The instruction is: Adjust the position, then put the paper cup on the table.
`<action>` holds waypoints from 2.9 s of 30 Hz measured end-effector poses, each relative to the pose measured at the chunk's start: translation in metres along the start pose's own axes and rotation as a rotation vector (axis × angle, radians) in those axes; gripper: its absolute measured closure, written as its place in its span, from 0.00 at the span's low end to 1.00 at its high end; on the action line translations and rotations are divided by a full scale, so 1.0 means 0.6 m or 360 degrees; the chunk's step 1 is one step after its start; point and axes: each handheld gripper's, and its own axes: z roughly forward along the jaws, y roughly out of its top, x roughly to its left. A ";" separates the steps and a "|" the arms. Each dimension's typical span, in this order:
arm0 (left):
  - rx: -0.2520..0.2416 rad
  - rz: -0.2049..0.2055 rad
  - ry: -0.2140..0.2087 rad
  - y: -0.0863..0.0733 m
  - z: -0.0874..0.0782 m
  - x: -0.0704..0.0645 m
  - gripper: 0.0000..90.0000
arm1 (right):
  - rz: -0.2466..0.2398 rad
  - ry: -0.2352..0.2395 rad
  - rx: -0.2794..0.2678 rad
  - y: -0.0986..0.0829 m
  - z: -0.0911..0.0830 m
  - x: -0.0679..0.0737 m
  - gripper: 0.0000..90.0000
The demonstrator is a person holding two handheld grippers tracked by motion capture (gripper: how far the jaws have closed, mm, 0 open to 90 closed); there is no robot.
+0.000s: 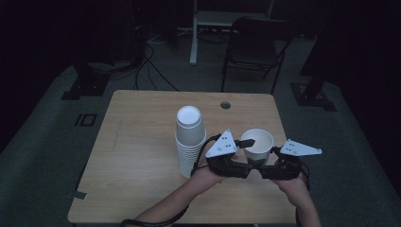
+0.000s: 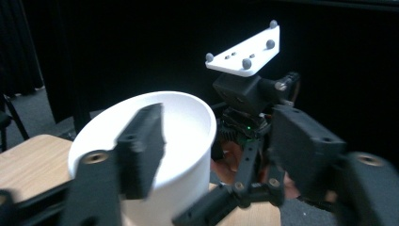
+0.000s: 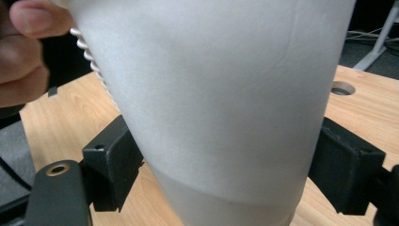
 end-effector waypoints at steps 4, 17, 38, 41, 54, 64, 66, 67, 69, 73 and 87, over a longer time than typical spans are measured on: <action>0.0017 0.0010 0.0009 0.002 -0.011 -0.004 0.22 | 0.0025 -0.0024 -0.0041 0.002 -0.009 -0.005 0.20; 0.0075 0.0022 0.0123 -0.003 -0.032 -0.005 0.12 | 0.0042 -0.0036 -0.0088 0.012 -0.007 -0.004 0.20; 0.0067 0.0050 0.0178 -0.015 -0.149 -0.026 0.12 | 0.0071 -0.0133 -0.0175 0.017 0.000 -0.010 0.21; 0.0064 0.0046 0.0204 -0.023 -0.170 -0.027 0.12 | 0.0073 -0.0144 -0.0179 0.016 0.002 -0.011 0.21; 0.0072 -0.0004 0.0343 -0.056 -0.240 -0.012 0.12 | 0.0074 -0.0173 -0.0158 0.012 0.020 -0.017 0.21; 0.0162 -0.0026 0.0522 -0.105 -0.279 0.017 0.13 | 0.0095 -0.0197 -0.0175 0.004 0.038 -0.027 0.21; 0.0180 -0.0043 0.0553 -0.118 -0.286 0.026 0.13 | 0.0113 -0.0182 -0.0195 0.002 0.040 -0.030 0.21; 0.0181 -0.0064 0.0560 -0.125 -0.291 0.031 0.13 | 0.0111 -0.0194 -0.0197 0.001 0.042 -0.032 0.21; 0.0193 -0.0106 0.0581 -0.141 -0.300 0.042 0.12 | 0.0110 -0.0198 -0.0200 -0.002 0.047 -0.036 0.21; 0.0206 -0.0159 0.0641 -0.167 -0.315 0.061 0.12 | 0.0112 -0.0245 -0.0181 -0.010 0.062 -0.047 0.21; 0.0314 -0.0310 0.0931 -0.264 -0.352 0.129 0.12 | 0.0204 -0.0349 -0.0147 -0.052 0.127 -0.102 0.21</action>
